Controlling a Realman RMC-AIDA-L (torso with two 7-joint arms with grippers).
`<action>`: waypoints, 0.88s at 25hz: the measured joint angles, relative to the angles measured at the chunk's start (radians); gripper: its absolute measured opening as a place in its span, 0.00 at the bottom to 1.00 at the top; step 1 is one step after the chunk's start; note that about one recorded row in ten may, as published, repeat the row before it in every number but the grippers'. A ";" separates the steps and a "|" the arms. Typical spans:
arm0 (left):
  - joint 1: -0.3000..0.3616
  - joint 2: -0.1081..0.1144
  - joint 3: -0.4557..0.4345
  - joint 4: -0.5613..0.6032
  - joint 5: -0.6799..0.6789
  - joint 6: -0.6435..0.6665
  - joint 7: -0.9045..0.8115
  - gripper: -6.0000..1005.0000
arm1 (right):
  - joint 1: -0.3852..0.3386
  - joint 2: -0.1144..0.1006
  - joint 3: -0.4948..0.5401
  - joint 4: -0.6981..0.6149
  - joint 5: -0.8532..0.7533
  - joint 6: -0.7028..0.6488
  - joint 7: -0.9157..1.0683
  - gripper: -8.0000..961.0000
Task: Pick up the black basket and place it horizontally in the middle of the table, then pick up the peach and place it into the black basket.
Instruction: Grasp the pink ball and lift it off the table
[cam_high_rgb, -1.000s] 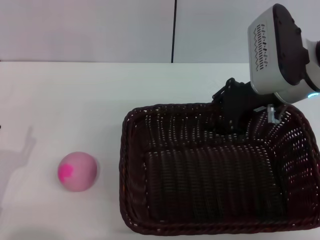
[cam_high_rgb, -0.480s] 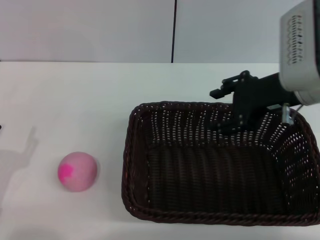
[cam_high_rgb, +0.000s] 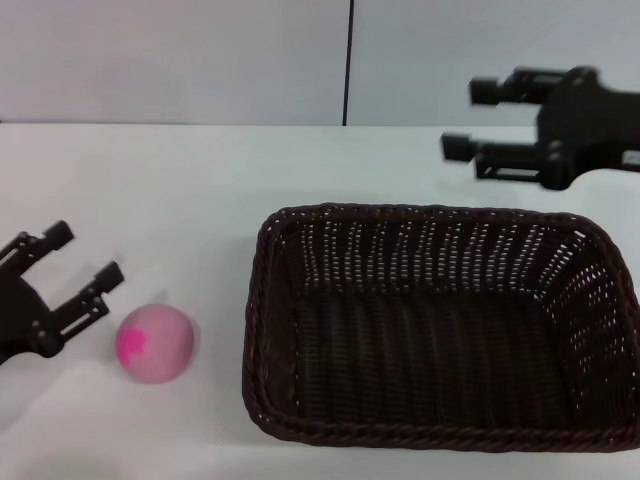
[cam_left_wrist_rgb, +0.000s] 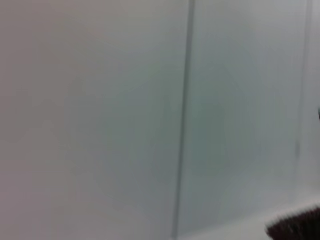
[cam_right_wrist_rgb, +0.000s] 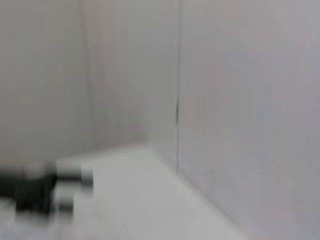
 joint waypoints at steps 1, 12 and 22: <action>-0.006 0.000 -0.003 0.037 0.044 -0.020 -0.046 0.77 | -0.043 -0.001 0.023 0.035 0.095 -0.001 -0.047 0.73; -0.009 0.005 -0.005 0.242 0.342 -0.051 -0.298 0.78 | -0.169 -0.005 0.096 0.291 0.444 0.003 -0.255 0.73; -0.004 -0.024 -0.016 0.242 0.450 -0.097 -0.270 0.77 | -0.175 -0.006 0.118 0.368 0.458 -0.001 -0.268 0.73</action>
